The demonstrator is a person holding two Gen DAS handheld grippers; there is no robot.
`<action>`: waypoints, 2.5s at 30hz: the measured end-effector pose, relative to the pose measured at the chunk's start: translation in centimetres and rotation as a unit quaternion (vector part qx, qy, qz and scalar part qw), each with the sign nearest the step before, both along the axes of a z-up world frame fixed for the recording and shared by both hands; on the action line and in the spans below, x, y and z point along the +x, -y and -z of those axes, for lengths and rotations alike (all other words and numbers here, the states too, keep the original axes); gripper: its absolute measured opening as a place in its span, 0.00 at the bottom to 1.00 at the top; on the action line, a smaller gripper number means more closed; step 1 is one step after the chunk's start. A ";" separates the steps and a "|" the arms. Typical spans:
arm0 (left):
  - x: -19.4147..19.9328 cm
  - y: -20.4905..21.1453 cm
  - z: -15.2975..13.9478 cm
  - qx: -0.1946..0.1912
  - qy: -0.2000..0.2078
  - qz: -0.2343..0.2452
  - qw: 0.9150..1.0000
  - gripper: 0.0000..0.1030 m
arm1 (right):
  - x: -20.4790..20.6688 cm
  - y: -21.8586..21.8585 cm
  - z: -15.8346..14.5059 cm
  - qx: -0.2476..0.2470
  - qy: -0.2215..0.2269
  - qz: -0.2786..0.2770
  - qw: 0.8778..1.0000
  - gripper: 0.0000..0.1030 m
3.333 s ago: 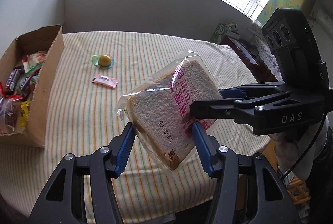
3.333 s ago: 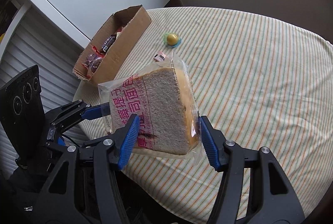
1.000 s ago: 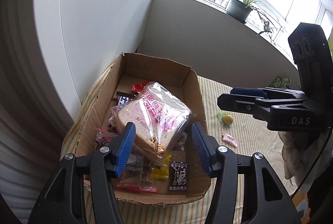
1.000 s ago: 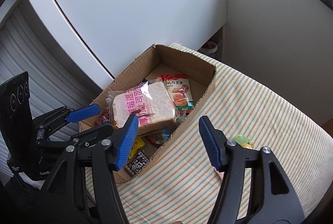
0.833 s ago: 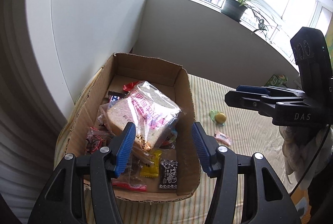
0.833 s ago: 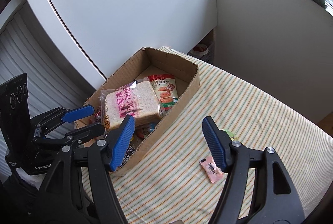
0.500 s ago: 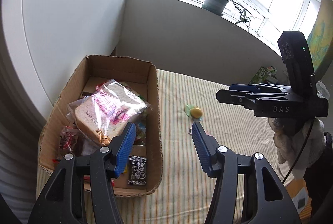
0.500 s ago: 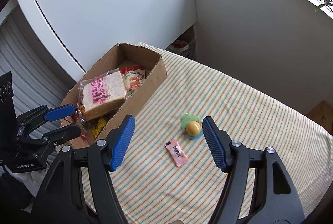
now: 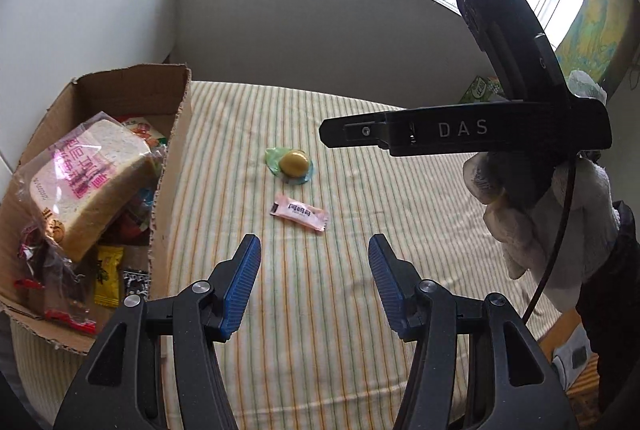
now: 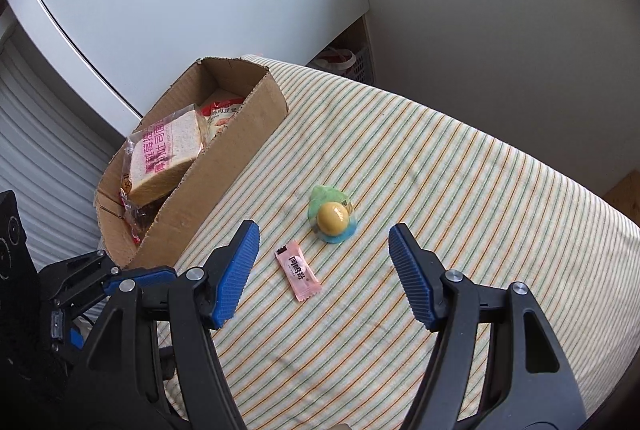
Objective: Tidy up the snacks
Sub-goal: 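Move the right gripper to the yellow ball candy while the left gripper approaches the pink wrapper, then grasp the yellow ball candy with the right gripper while the left gripper grasps the pink wrapper, then carry the yellow ball candy and pink wrapper over the box with both grippers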
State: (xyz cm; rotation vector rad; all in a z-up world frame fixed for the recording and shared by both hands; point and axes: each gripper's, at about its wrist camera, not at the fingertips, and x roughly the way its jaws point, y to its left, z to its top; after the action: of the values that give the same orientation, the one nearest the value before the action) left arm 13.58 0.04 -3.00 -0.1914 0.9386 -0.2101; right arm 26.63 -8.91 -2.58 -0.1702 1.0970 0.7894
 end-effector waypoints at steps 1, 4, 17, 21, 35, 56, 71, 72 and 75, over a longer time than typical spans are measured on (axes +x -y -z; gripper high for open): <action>0.2 0.3 0.4 -0.001 -0.006 -0.001 1.000 0.53 | 0.3 -0.1 0.5 0.002 -0.010 -0.005 1.000 0.68; 0.9 1.0 1.6 -0.004 -0.018 -0.007 1.000 0.53 | 1.3 -0.4 2.0 0.003 -0.029 -0.011 1.000 0.66; 3.9 1.5 4.5 -0.010 -0.042 -0.030 0.999 0.53 | 3.1 -3.3 5.9 -0.039 -0.036 -0.030 0.998 0.47; 3.6 1.6 4.7 -0.010 -0.044 -0.035 0.998 0.49 | 2.7 -4.3 6.2 -0.058 -0.015 -0.042 0.997 0.43; 5.4 2.9 5.8 0.007 -0.058 -0.036 0.998 0.43 | 3.7 -1.3 6.2 -0.067 -0.007 -0.017 0.998 0.30; 4.2 6.8 5.8 0.105 -0.024 0.016 0.994 0.18 | 2.6 2.0 5.9 -0.078 0.001 0.006 0.997 0.29; 1.6 6.6 2.4 0.094 0.006 0.018 0.995 0.17 | 1.5 3.6 3.3 -0.052 0.011 0.021 0.998 0.29; 1.5 6.5 2.1 0.093 0.009 0.017 0.996 0.17 | 1.3 3.6 2.9 -0.050 0.013 0.020 0.998 0.29; 0.7 6.2 1.1 0.089 0.018 0.015 0.996 0.17 | 0.6 3.4 1.9 -0.046 0.021 0.017 0.999 0.29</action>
State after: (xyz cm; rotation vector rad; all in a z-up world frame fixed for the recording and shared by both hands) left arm 14.29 -6.17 -4.08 -0.0103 0.9196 -0.1561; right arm 27.26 -12.33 -4.43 -0.2444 1.0952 0.7029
